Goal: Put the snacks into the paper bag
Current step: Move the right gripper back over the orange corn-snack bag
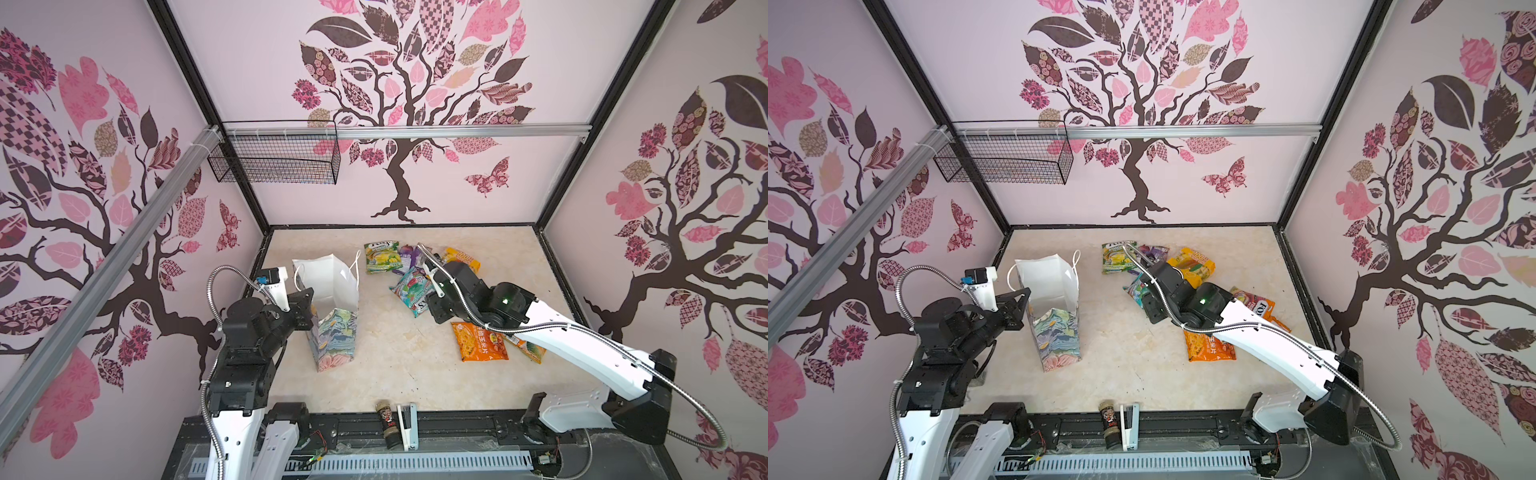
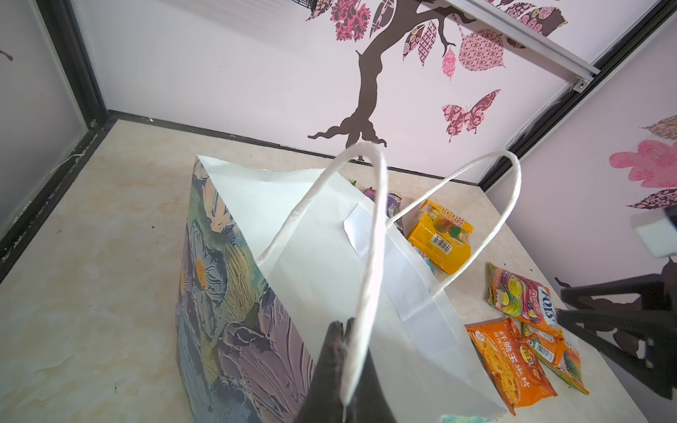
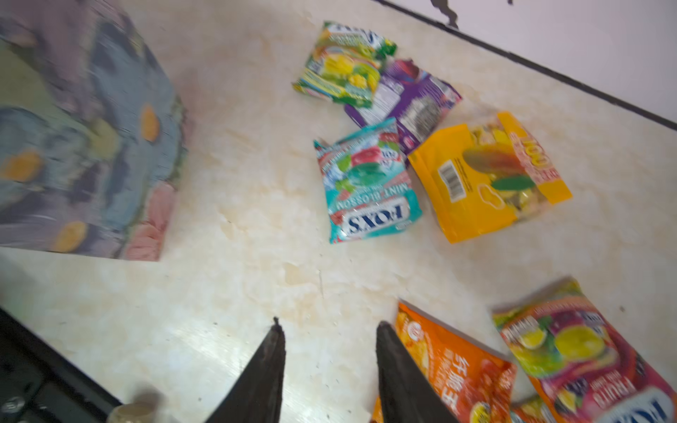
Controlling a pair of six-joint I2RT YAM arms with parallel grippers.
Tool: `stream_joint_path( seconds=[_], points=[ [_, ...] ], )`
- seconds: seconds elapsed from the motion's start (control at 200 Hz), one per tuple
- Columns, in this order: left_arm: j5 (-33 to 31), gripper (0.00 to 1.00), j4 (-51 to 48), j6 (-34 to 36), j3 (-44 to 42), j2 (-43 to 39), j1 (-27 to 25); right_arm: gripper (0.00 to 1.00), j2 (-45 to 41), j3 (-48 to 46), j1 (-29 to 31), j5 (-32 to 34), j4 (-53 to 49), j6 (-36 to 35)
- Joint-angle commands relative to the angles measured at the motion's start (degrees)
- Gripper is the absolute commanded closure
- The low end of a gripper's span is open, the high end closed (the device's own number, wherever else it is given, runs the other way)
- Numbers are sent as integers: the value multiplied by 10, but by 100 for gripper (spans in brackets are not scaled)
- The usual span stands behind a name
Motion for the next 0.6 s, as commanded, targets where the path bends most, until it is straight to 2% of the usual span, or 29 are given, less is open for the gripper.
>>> stream_joint_path(
  seconds=[0.0,0.595],
  points=[
    [7,100,18,7,-6,4,3,56,-22,-31,1,75,-54,24],
    [5,100,21,8,-5,5,4,58,36,-134,1,72,-47,47]
  ],
)
